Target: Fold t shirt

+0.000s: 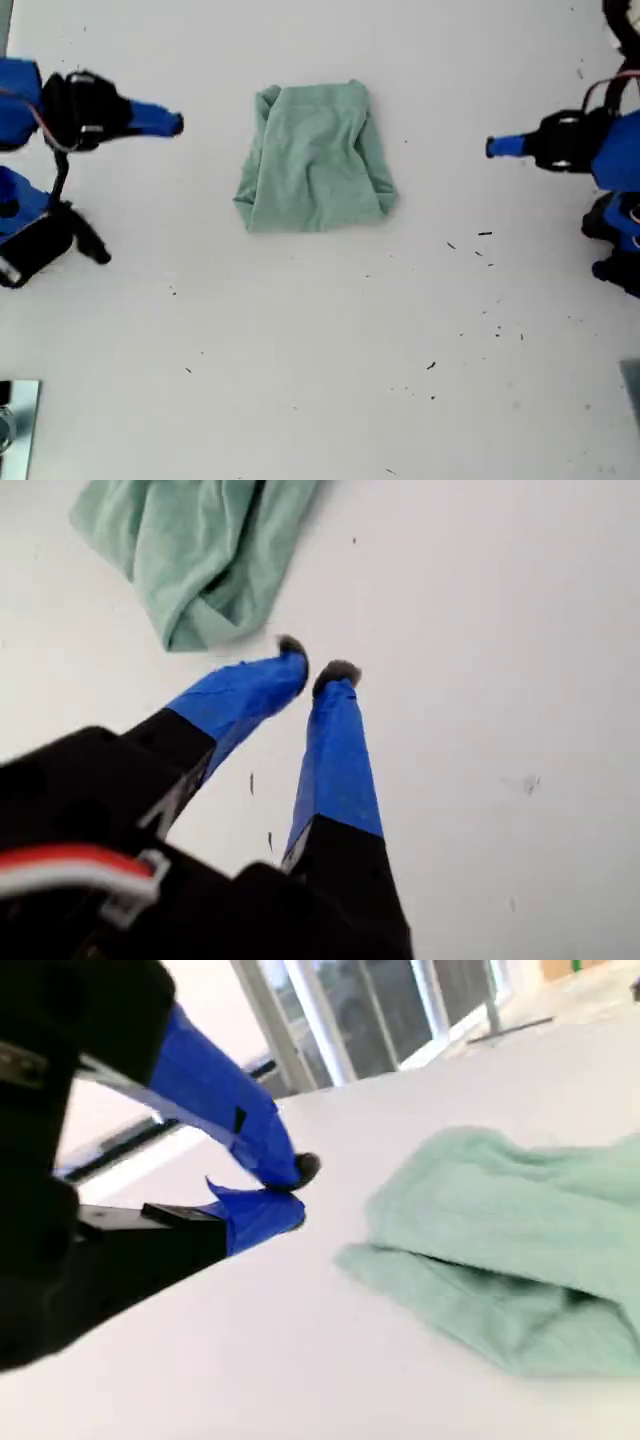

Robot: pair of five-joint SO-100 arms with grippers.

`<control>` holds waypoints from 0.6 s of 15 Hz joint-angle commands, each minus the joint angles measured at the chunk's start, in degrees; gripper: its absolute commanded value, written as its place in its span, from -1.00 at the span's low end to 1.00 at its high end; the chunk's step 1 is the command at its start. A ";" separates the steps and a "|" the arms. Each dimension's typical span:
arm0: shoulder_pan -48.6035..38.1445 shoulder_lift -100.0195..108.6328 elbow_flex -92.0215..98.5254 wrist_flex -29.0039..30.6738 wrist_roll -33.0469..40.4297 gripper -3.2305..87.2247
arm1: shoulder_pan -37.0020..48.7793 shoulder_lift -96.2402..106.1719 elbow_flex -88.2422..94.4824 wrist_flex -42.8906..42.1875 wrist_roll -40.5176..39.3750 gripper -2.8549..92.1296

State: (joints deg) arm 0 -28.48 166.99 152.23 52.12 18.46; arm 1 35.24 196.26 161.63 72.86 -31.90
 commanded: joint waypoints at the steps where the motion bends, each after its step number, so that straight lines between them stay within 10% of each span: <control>1: 5.71 39.37 24.43 4.66 -6.59 -0.93 | -5.54 4.57 7.47 1.05 5.10 -0.90; 7: 10.20 39.37 33.40 6.94 -9.76 -0.80 | -4.39 4.66 16.52 3.25 20.48 -0.88; 9: 10.55 39.37 33.40 6.94 -9.76 -0.80 | -3.60 4.57 16.52 3.25 -1.58 -0.87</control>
State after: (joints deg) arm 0 -18.63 206.02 185.01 58.97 8.88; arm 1 32.17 200.57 174.29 76.11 -16.26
